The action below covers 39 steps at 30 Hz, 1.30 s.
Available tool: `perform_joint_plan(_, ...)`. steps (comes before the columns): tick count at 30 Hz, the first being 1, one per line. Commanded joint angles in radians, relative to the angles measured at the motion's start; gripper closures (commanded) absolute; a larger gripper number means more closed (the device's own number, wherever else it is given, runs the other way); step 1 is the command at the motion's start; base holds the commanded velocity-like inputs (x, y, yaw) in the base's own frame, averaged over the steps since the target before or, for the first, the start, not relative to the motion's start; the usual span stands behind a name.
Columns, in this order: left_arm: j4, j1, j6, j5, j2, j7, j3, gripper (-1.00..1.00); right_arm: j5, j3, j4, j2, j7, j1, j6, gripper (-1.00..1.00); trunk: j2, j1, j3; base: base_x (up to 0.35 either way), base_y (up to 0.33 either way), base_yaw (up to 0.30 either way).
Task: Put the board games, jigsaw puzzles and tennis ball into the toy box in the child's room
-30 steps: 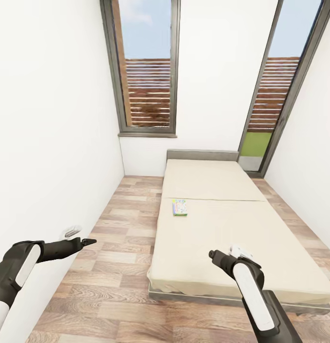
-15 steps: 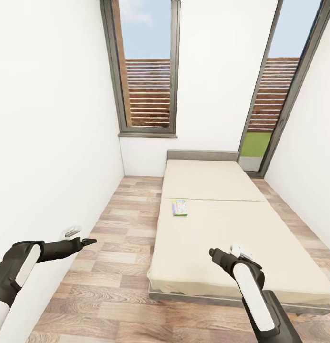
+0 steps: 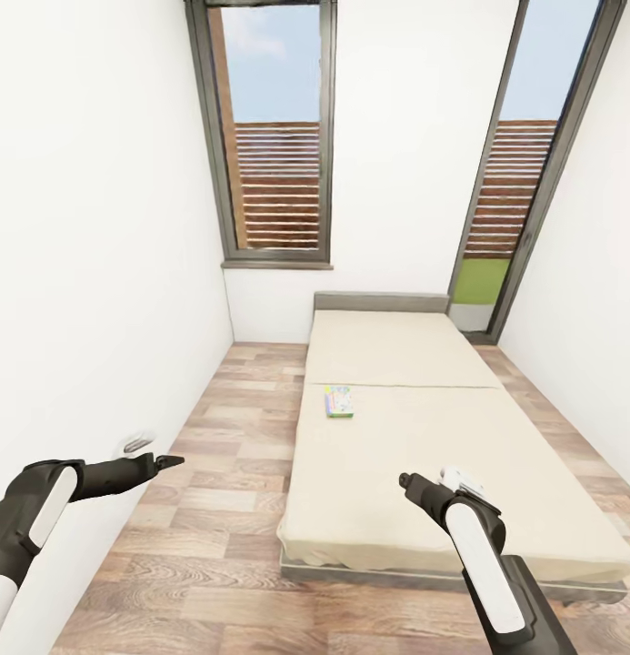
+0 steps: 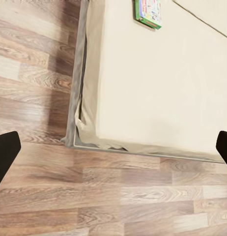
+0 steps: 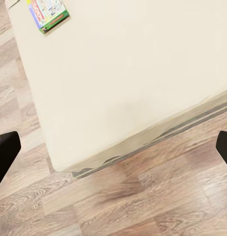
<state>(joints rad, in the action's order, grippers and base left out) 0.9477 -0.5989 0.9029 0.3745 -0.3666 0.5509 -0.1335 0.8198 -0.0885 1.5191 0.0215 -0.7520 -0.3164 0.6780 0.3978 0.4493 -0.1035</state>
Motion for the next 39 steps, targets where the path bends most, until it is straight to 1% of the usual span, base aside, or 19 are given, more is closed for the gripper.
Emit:
perform_joint_plan(1, 0.000, -0.001, 0.005, -0.002, 0.000, 0.004, -0.002, -1.00, 0.009, -0.001, 0.001, 0.000, -0.009, -0.001, 0.002, -1.00, 0.002, 0.001, -0.001, 0.000, 0.000, -0.075)
perform_joint_plan(10, 0.000, -0.001, 0.008, -0.001, 0.000, 0.004, -0.003, -1.00, 0.009, -0.001, 0.001, 0.000, -0.007, -0.001, 0.002, -1.00, 0.002, 0.001, 0.014, 0.035, 0.032, -0.083)
perform_joint_plan(19, 0.000, -0.001, 0.011, -0.001, 0.001, 0.004, -0.003, -1.00, 0.009, 0.001, 0.001, 0.000, -0.007, -0.001, 0.002, -1.00, 0.002, 0.001, 0.022, 0.210, 0.181, -0.080)
perform_joint_plan(27, 0.000, -0.001, 0.010, -0.002, 0.001, 0.003, -0.003, -1.00, 0.009, 0.001, 0.001, 0.001, -0.007, -0.001, 0.002, -1.00, 0.002, 0.001, 0.022, 0.287, 0.147, -0.042)
perform_joint_plan(31, 0.000, -0.001, 0.009, -0.002, 0.002, 0.003, -0.003, -1.00, 0.009, 0.003, 0.001, 0.001, -0.007, -0.001, 0.002, -1.00, 0.002, 0.001, 0.019, 0.224, 0.125, -0.161)
perform_joint_plan(39, 0.000, -0.001, 0.008, -0.002, 0.002, 0.003, -0.002, -1.00, 0.010, 0.023, 0.001, 0.002, -0.006, -0.001, 0.003, -1.00, 0.002, 0.001, 0.011, 0.134, 0.084, -0.204)
